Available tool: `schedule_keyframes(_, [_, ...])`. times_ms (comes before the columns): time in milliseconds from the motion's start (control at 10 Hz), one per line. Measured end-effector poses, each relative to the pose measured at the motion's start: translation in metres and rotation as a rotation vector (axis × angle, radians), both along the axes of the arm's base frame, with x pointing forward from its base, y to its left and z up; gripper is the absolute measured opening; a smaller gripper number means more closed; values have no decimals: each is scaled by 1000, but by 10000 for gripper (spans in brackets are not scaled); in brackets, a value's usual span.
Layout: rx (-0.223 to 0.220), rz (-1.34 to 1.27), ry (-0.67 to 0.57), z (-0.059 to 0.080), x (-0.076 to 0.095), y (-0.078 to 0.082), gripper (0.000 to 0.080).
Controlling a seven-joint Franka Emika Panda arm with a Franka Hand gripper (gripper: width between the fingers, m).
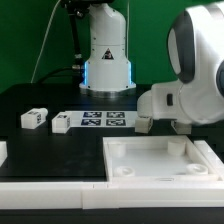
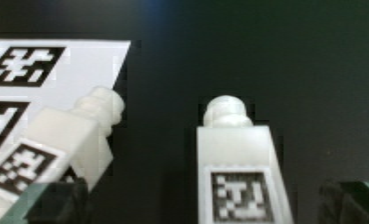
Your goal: Assemble one leg
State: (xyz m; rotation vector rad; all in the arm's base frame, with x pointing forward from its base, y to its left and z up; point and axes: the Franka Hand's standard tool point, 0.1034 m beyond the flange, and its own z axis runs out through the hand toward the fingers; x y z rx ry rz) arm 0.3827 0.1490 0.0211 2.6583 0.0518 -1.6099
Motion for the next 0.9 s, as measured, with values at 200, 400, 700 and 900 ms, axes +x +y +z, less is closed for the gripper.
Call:
schedule_keyframes(200, [1, 5, -22, -7, -3, 3, 649])
schedule_keyframes(400, [2, 15, -37, -13, -5, 8, 649])
schedule_keyframes(700, [0, 33, -46, -14, -5, 11, 637])
schedule_keyframes(900, [1, 32, -47, -14, -5, 11, 469])
